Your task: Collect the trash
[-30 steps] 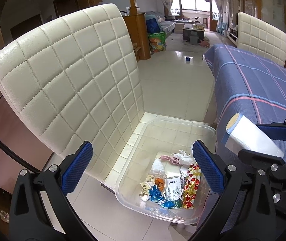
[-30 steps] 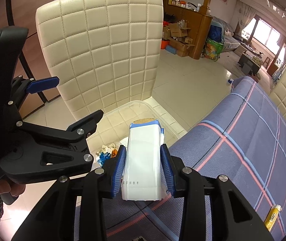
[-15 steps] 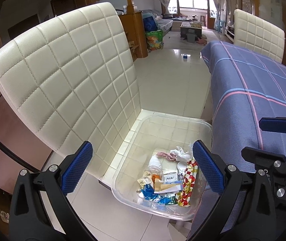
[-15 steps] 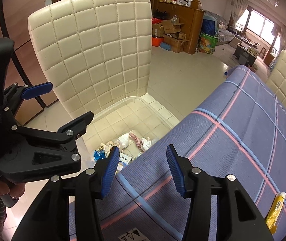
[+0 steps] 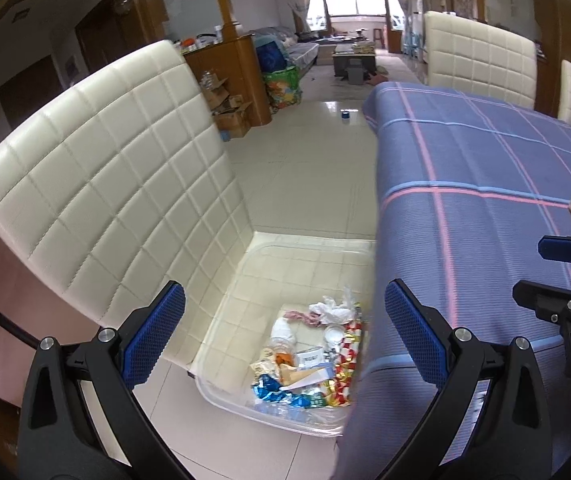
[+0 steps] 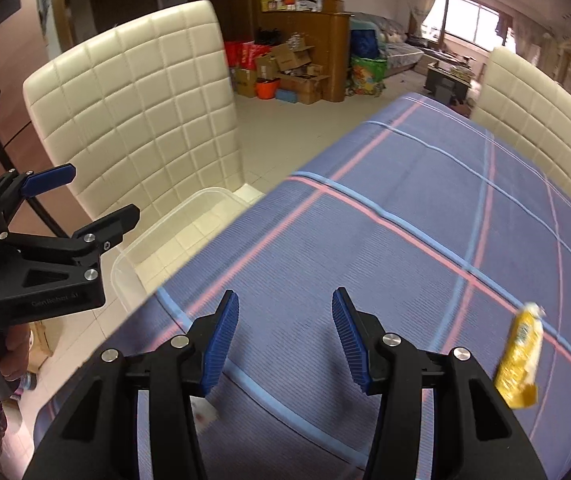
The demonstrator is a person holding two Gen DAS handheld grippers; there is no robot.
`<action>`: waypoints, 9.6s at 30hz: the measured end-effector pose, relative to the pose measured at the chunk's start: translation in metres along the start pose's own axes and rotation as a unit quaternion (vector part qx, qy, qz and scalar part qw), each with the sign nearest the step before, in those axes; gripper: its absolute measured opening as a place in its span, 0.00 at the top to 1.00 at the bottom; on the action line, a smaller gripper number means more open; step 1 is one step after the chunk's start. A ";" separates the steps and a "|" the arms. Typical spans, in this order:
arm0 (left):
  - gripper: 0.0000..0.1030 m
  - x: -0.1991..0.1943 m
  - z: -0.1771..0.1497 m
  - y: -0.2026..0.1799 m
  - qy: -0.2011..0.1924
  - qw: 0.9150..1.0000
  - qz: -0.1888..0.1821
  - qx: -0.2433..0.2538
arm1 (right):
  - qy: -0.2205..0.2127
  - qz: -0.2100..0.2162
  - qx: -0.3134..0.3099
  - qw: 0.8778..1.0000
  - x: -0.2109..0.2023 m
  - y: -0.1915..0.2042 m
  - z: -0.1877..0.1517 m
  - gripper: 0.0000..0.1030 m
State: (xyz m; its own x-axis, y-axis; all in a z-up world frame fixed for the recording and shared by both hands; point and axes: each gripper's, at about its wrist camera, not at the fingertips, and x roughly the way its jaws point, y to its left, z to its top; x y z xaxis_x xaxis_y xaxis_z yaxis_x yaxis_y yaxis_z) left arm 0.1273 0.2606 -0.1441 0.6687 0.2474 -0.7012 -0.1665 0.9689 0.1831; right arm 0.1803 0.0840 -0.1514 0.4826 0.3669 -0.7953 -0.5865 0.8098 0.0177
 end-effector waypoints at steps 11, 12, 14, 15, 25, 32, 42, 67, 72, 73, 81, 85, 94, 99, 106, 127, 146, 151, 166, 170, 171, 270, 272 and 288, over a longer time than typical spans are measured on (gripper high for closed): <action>0.04 -0.023 0.026 -0.126 -0.014 0.994 -0.057 0.090 | -0.022 -0.056 0.076 0.995 -0.053 -0.093 -0.051 0.53; 0.04 -0.025 0.027 -0.136 -0.014 0.993 -0.062 0.095 | -0.023 -0.064 0.081 0.994 -0.058 -0.101 -0.057 0.53; 0.04 -0.027 0.030 -0.158 -0.014 0.991 -0.074 0.107 | -0.025 -0.075 0.090 0.993 -0.065 -0.115 -0.066 0.53; 0.04 -0.029 0.031 -0.167 -0.013 0.991 -0.078 0.112 | -0.025 -0.080 0.096 0.992 -0.069 -0.122 -0.071 0.53; 0.04 -0.032 0.041 -0.251 -0.001 0.982 -0.112 0.152 | -0.034 -0.112 0.162 0.980 -0.101 -0.196 -0.115 0.53; 0.04 -0.029 0.043 -0.295 0.006 0.977 -0.129 0.170 | -0.044 -0.145 0.199 0.968 -0.117 -0.234 -0.130 0.53; 0.04 -0.017 0.046 -0.329 0.026 0.975 -0.141 0.167 | -0.047 -0.206 0.242 0.947 -0.129 -0.288 -0.150 0.53; 0.27 0.026 0.054 -0.339 0.073 0.973 -0.183 0.121 | -0.018 -0.245 0.324 0.914 -0.109 -0.360 -0.179 0.46; 0.60 0.016 0.053 -0.350 0.071 0.966 -0.209 0.134 | -0.023 -0.217 0.283 0.934 -0.102 -0.337 -0.170 0.61; 0.62 0.014 0.053 -0.351 0.069 0.966 -0.207 0.137 | -0.024 -0.209 0.273 0.939 -0.100 -0.330 -0.168 0.61; 0.65 -0.002 0.049 -0.346 0.054 0.966 -0.208 0.146 | -0.025 -0.163 0.242 0.956 -0.095 -0.297 -0.158 0.62; 0.65 -0.010 0.051 -0.335 0.045 0.968 -0.206 0.139 | -0.027 -0.158 0.233 0.959 -0.100 -0.284 -0.155 0.62; 0.65 -0.031 0.050 -0.304 0.022 0.972 -0.199 0.124 | -0.039 -0.151 0.213 0.965 -0.113 -0.253 -0.139 0.62; 0.65 -0.046 0.048 -0.280 0.002 0.975 -0.192 0.113 | -0.046 -0.147 0.192 0.969 -0.119 -0.230 -0.127 0.62; 0.65 -0.060 0.044 -0.241 -0.024 0.979 -0.174 0.099 | -0.052 -0.136 0.160 0.976 -0.114 -0.199 -0.105 0.62; 0.65 -0.014 0.013 -0.099 0.009 0.991 -0.129 -0.020 | -0.023 -0.091 0.026 0.995 -0.046 -0.073 -0.032 0.61; 0.65 0.005 -0.007 0.007 0.025 0.995 -0.045 -0.080 | -0.028 -0.046 -0.071 0.996 -0.004 0.030 0.022 0.61; 0.64 0.014 -0.006 0.024 0.026 0.996 -0.024 -0.088 | -0.033 -0.047 -0.089 0.994 0.002 0.044 0.031 0.61; 0.08 0.035 -0.012 0.043 0.028 0.995 0.013 -0.090 | -0.009 -0.046 -0.086 0.995 0.030 0.048 0.037 0.61; 0.08 0.038 -0.019 0.052 0.033 0.994 0.015 -0.100 | -0.003 -0.042 -0.095 0.995 0.037 0.058 0.037 0.61; 0.08 0.038 -0.021 0.054 0.034 0.994 0.016 -0.101 | -0.002 -0.040 -0.097 0.994 0.038 0.059 0.037 0.61; 0.04 -0.204 0.022 -0.106 -0.152 0.987 -0.041 -0.029 | -0.191 -0.209 0.135 0.950 -0.248 -0.077 -0.072 0.16; 0.04 -0.204 0.022 -0.108 -0.152 0.987 -0.041 -0.028 | -0.192 -0.210 0.137 0.949 -0.249 -0.078 -0.073 0.16; 0.04 -0.203 0.022 -0.110 -0.146 0.988 -0.039 -0.029 | -0.195 -0.206 0.131 0.950 -0.249 -0.075 -0.077 0.16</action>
State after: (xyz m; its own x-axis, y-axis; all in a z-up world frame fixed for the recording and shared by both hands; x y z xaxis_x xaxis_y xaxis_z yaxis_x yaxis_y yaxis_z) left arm 0.0260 0.1035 -0.0063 0.8605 0.1675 -0.4812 -0.1418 0.9858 0.0896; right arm 0.0539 -0.1035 -0.0017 0.8704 0.0941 -0.4832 -0.1375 0.9890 -0.0551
